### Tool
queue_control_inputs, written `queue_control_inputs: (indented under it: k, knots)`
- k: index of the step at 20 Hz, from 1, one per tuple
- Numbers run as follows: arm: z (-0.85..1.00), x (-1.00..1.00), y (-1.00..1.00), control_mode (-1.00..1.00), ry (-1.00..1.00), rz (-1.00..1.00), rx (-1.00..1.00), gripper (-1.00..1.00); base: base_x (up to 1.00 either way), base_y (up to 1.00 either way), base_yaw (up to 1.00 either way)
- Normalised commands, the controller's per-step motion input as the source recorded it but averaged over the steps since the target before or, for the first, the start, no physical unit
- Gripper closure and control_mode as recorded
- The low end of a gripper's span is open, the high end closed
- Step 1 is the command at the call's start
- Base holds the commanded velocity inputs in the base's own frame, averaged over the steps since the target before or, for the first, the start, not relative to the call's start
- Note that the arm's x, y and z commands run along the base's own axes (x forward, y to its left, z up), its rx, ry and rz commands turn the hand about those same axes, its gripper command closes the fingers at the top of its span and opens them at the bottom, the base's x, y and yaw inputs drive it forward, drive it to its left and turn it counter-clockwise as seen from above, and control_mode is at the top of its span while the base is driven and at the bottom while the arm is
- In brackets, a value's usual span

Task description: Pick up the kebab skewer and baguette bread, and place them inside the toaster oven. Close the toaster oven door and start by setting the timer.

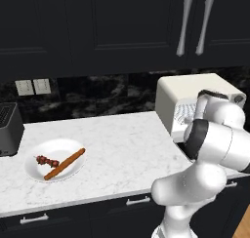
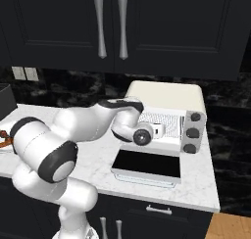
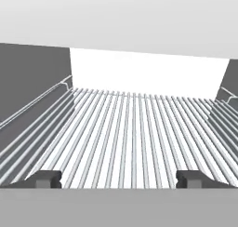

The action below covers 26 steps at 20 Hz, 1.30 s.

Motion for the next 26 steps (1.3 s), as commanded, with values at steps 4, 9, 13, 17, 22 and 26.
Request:
queue_control_inputs:
  k: [4, 9, 13, 17, 22, 26]
  knots:
    - [-0.69, -1.00, -0.02, -1.00, 0.30, 0.10, -0.03, -1.00, 0.00, 0.00, 0.00]
    - [-0.46, -1.00, -0.04, -1.00, 0.35, 0.09, 0.00, -1.00, 0.00, 0.00, 0.00]
    - [-0.21, -0.98, -0.06, -1.00, 0.40, 0.08, 0.00, -1.00, 0.00, 0.00, 0.00]
    - [0.21, -0.86, -0.19, -1.00, 0.35, 0.08, 0.01, -1.00, 0.00, 0.00, 0.00]
    - [0.97, -0.95, -0.06, -1.00, 0.16, 0.04, 0.03, -1.00, 0.00, 0.00, 0.00]
    - [0.69, -0.91, 0.19, -1.00, 0.14, 0.07, 0.06, -1.00, 0.00, 0.00, 0.00]
